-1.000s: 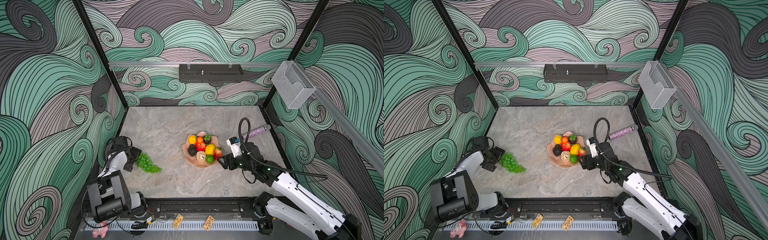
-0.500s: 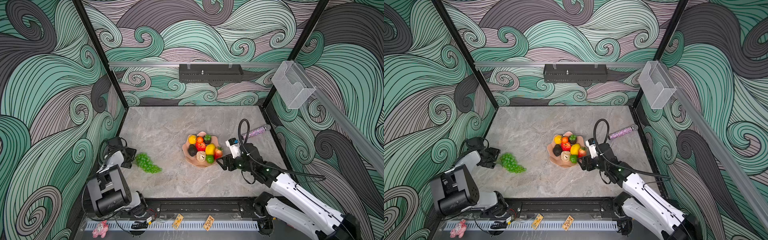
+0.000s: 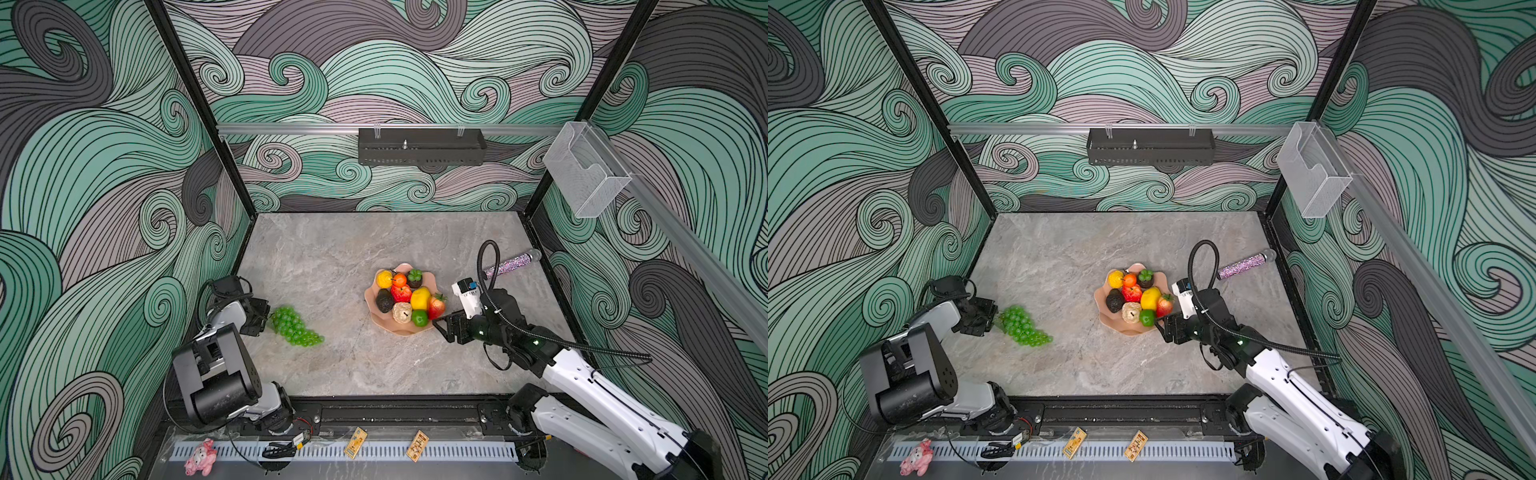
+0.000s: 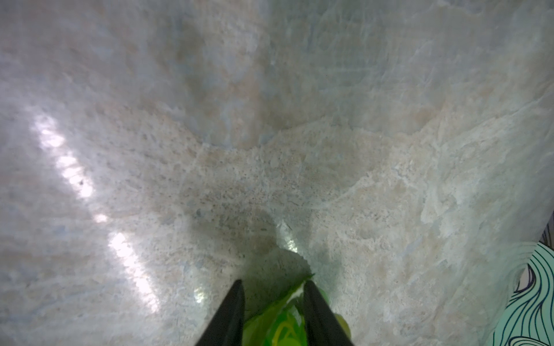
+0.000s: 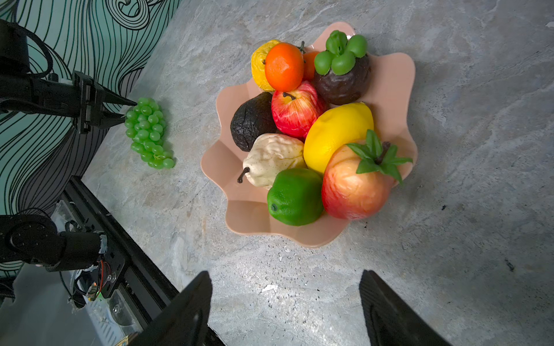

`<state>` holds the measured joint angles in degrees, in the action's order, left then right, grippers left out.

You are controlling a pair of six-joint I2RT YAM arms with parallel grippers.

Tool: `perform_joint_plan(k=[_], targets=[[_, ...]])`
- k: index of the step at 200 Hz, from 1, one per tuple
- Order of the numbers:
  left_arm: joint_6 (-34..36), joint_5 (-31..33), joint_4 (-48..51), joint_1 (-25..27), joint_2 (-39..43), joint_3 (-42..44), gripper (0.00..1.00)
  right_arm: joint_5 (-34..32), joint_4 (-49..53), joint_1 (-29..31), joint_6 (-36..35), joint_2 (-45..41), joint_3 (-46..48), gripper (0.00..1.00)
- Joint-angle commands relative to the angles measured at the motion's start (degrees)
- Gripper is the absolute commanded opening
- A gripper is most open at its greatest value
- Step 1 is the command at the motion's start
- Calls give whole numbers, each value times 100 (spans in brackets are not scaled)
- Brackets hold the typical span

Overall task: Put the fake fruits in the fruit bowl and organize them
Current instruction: 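Lower the left gripper onto the green grape bunch and grasp its leaf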

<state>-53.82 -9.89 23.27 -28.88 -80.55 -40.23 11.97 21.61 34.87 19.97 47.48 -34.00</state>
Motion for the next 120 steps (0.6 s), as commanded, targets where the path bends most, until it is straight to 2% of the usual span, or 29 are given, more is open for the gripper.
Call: perform_joint_plan(k=[1, 80, 120], targets=[[-67, -160, -120, -38, -57, 6, 33, -45, -69, 29, -66, -66, 51, 78], [11, -323, -77, -27, 83, -29, 7, -10, -78, 28, -50, 19, 26, 78], [44, -464, 110, -21, 368, -98, 0, 23, -70, 30, -23, 100, -39, 78]])
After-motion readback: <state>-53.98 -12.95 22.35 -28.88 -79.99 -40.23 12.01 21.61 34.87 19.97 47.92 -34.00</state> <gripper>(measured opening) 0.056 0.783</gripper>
